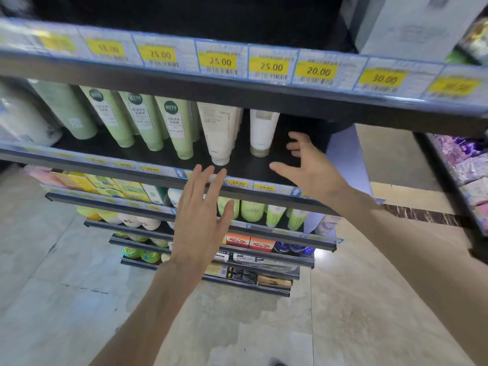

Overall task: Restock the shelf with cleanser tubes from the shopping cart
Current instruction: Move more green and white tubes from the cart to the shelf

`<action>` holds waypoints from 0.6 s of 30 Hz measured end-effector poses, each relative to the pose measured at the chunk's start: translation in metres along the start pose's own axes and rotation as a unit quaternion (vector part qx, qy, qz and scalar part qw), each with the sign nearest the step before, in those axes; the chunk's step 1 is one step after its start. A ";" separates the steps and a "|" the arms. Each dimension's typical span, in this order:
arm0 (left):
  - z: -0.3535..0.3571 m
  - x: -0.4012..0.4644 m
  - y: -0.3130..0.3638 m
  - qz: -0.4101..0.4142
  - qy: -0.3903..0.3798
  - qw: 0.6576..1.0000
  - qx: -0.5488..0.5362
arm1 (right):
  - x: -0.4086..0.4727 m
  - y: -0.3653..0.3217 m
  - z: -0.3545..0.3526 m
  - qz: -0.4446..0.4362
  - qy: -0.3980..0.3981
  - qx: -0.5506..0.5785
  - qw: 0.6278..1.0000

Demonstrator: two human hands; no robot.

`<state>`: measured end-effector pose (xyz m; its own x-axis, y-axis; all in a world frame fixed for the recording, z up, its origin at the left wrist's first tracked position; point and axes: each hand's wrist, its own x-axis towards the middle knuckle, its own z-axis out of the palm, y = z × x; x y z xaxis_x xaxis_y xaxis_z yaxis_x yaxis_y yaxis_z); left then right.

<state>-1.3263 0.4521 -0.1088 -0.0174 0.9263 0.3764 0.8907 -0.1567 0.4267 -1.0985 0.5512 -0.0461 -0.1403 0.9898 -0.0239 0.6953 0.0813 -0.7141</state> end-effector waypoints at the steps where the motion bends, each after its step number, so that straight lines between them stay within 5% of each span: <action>1: -0.003 0.000 0.002 0.000 -0.017 1.000 0.017 | -0.011 0.002 -0.004 -0.006 -0.002 -0.023 1.000; 11: -0.053 -0.037 0.100 0.031 -0.136 0.987 0.081 | -0.156 0.014 -0.072 -0.017 0.014 -0.254 0.967; 18: -0.044 -0.091 0.221 0.127 -0.180 0.973 0.070 | -0.280 0.056 -0.149 0.051 0.039 -0.302 0.951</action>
<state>-1.1485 0.3183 -0.0123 0.3492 0.9277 0.1318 0.8991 -0.3713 0.2320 -0.9151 0.2958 0.0244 -0.0138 0.9999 -0.0026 0.9839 0.0131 -0.1780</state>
